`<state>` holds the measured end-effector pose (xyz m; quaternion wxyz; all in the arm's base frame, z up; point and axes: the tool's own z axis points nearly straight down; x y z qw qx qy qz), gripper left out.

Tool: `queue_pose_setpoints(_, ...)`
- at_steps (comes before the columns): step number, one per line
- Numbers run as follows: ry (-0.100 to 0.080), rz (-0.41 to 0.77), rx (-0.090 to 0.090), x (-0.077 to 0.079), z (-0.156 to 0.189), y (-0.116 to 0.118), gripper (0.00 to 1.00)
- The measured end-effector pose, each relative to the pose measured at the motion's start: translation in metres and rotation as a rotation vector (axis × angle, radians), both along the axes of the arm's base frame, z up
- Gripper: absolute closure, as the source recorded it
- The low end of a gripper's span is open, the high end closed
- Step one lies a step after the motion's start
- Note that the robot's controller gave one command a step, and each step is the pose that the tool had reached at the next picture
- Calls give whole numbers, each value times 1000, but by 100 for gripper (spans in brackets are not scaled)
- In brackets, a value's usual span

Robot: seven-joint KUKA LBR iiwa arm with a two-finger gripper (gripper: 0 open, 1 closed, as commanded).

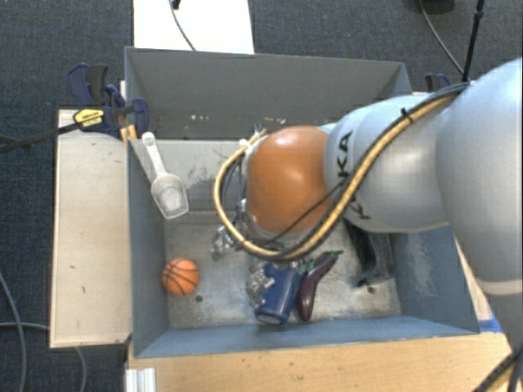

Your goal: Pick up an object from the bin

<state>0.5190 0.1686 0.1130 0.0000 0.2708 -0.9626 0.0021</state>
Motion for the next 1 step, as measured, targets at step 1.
queue_pose_setpoints(1, -4, 46, 10, -26, -22, -2, 0)
